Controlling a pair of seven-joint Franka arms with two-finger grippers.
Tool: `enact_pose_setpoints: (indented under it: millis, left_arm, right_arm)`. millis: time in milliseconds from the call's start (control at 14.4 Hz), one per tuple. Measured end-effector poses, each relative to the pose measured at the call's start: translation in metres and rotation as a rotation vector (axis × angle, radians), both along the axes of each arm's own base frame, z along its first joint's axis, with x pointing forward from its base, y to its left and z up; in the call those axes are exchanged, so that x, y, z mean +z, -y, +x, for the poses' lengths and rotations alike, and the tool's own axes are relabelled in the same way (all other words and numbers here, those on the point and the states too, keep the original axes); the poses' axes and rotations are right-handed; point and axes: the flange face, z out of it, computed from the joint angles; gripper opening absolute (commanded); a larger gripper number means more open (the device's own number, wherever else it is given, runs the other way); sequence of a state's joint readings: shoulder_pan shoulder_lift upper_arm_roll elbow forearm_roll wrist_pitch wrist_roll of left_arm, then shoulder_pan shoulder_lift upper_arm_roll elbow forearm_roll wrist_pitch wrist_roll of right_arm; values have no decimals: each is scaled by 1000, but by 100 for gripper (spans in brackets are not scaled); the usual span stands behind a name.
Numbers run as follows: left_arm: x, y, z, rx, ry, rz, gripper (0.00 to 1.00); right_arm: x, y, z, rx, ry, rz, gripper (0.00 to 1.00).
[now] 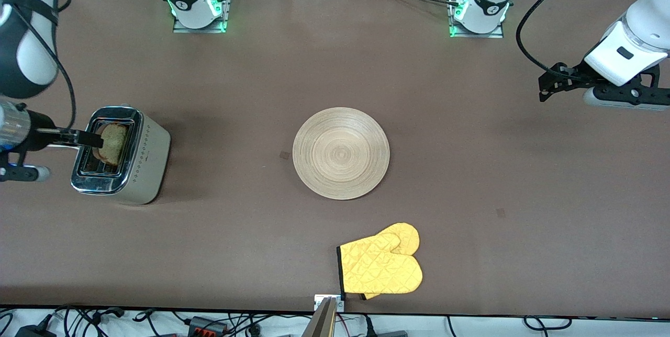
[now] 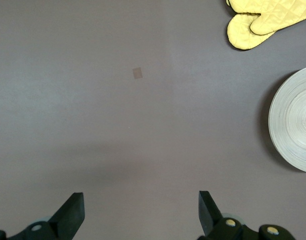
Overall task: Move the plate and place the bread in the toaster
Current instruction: 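Open the right gripper to release the bread in the slot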
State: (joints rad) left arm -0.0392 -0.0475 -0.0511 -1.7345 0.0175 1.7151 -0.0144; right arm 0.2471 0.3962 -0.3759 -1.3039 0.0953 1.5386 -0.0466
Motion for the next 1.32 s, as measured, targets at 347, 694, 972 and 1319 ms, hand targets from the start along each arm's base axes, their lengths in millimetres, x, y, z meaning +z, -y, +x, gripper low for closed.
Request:
enact_pose_setpoints:
  millis: [347,694,972,1319]
  left_arm:
    - [-1,0,-1,0,-7,1,100]
    - [-1,0,-1,0,-12,1,100]
    - [-1,0,-1,0,-12,1,100]
    - [-1,0,-1,1,-12,1,100]
  right_arm:
    - [35,-1,-5,2,43,6,100]
    - [35,-1,-5,2,44,7,100]
    - [36,-3,-2,7,65,10,100]
    - [49,4,5,26,168,54,100]
